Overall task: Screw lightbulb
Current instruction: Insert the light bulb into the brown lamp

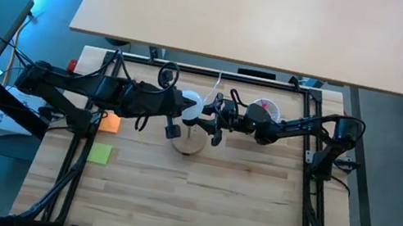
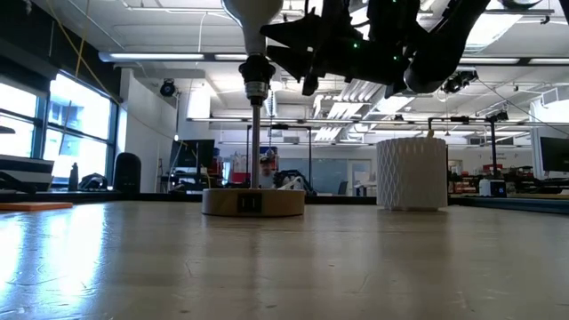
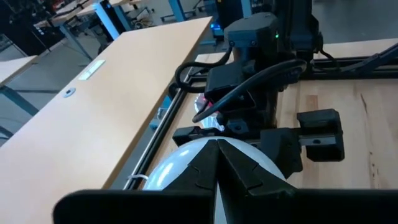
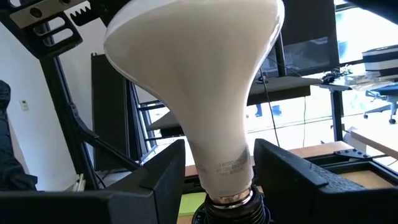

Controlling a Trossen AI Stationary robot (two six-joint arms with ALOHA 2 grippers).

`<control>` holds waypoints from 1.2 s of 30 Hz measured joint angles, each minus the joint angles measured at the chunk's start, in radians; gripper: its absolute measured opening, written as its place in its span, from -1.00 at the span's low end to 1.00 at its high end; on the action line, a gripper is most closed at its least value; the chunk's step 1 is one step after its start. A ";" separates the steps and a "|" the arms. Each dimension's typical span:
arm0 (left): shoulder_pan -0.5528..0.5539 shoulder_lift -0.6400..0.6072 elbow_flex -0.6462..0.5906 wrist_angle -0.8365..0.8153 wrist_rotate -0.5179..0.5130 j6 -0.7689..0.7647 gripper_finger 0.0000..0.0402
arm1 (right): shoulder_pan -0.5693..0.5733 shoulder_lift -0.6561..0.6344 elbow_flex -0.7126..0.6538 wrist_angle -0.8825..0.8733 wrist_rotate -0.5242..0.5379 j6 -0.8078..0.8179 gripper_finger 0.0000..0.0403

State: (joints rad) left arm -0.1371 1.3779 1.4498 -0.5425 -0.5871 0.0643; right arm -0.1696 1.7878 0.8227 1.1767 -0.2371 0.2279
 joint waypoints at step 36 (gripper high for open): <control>-0.288 -0.463 -0.927 0.695 -0.320 -0.146 -1.00 | 0.034 -0.364 -0.003 -1.042 0.053 -0.351 -0.08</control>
State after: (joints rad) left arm -0.4254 0.9146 0.5225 0.1526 -0.9066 -0.0816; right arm -0.1357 1.4239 0.8192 0.1347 -0.1839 -0.1228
